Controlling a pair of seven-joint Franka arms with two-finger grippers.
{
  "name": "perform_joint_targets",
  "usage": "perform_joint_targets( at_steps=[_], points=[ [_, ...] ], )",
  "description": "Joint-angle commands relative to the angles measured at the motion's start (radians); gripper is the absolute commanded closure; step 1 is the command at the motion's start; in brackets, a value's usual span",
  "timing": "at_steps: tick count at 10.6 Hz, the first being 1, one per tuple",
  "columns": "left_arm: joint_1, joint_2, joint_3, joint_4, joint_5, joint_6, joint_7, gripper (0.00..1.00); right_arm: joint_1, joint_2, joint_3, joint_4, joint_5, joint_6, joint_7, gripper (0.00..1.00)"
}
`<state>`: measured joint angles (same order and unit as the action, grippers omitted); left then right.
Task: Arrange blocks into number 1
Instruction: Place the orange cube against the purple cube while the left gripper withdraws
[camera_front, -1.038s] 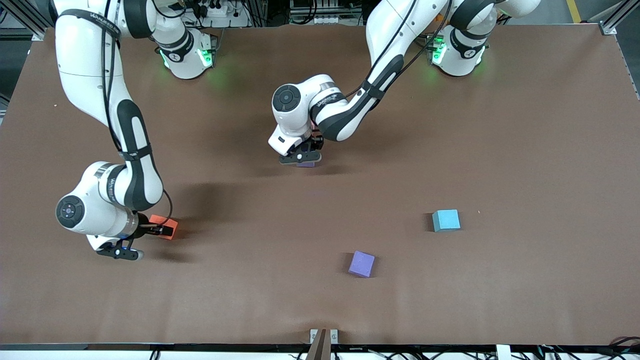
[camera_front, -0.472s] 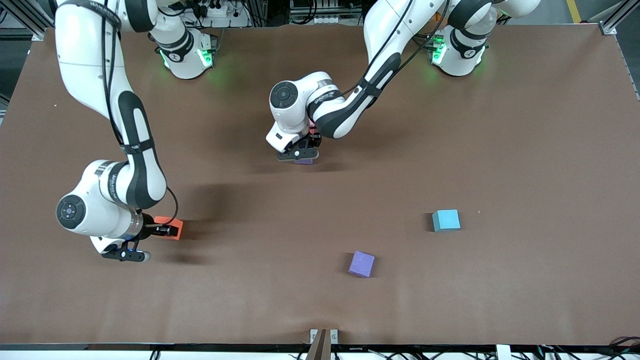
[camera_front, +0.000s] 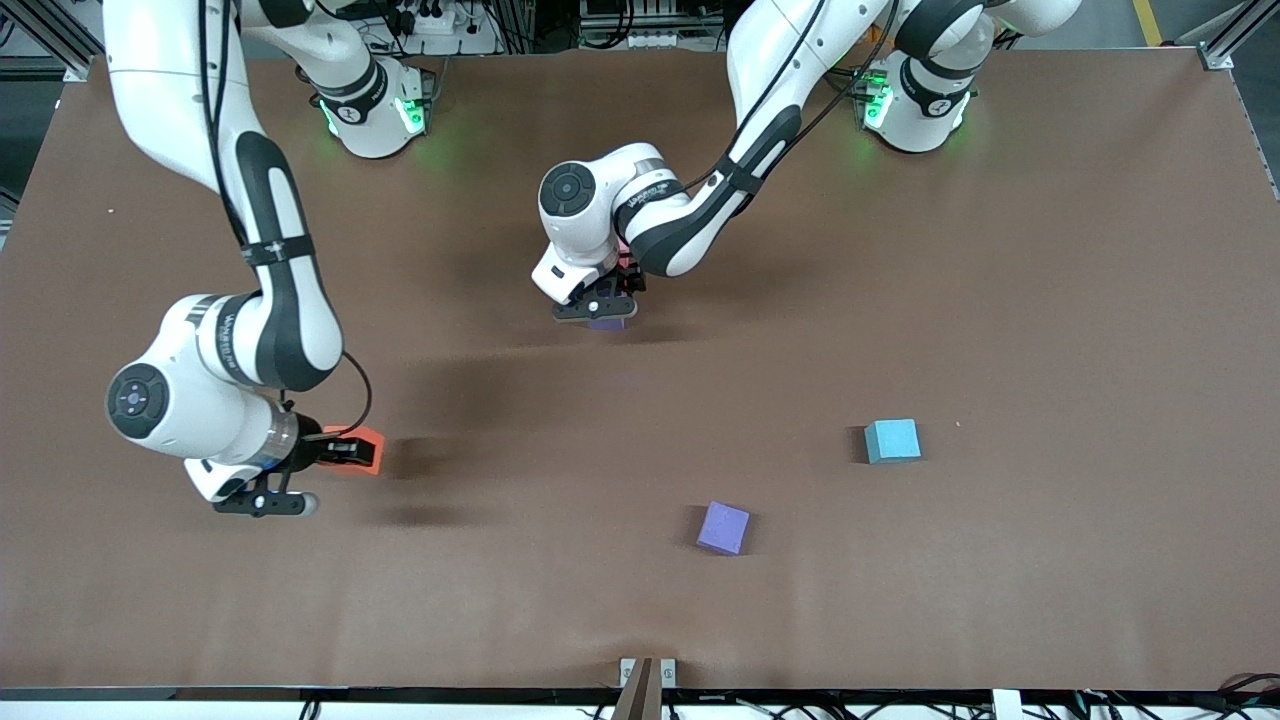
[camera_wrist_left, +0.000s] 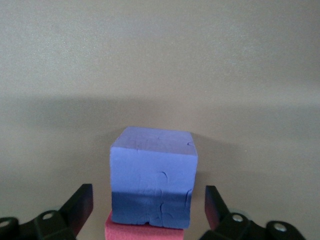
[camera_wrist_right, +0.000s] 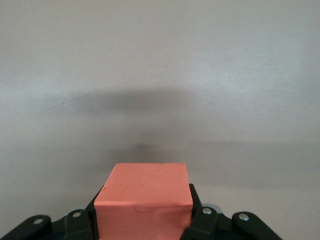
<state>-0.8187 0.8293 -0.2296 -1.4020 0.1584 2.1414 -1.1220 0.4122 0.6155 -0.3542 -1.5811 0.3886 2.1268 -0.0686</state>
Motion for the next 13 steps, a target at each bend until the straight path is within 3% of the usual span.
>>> perform_joint_targets(
  at_steps=[1, 5, 8, 11, 13],
  points=[
    [-0.007, -0.022, 0.007, 0.009, -0.02, -0.031, -0.016, 0.0, 0.042, -0.014, 0.0, 0.006, 0.006, -0.002, 0.07, 1.0],
    [0.068, -0.107, 0.019, 0.011, -0.011, -0.113, -0.015, 0.0, 0.143, -0.014, -0.003, 0.01, 0.003, 0.005, 0.186, 1.0],
    [0.228, -0.185, 0.019, 0.009, -0.005, -0.18, 0.028, 0.0, 0.22, -0.033, -0.006, -0.01, 0.003, 0.008, 0.227, 1.0],
    [0.405, -0.243, 0.019, 0.008, -0.005, -0.259, 0.209, 0.0, 0.313, -0.031, -0.005, -0.014, 0.001, 0.022, 0.353, 1.0],
    [0.524, -0.266, 0.021, 0.006, 0.001, -0.284, 0.353, 0.0, 0.406, -0.027, -0.005, -0.057, 0.001, 0.1, 0.467, 1.0]
  ],
)
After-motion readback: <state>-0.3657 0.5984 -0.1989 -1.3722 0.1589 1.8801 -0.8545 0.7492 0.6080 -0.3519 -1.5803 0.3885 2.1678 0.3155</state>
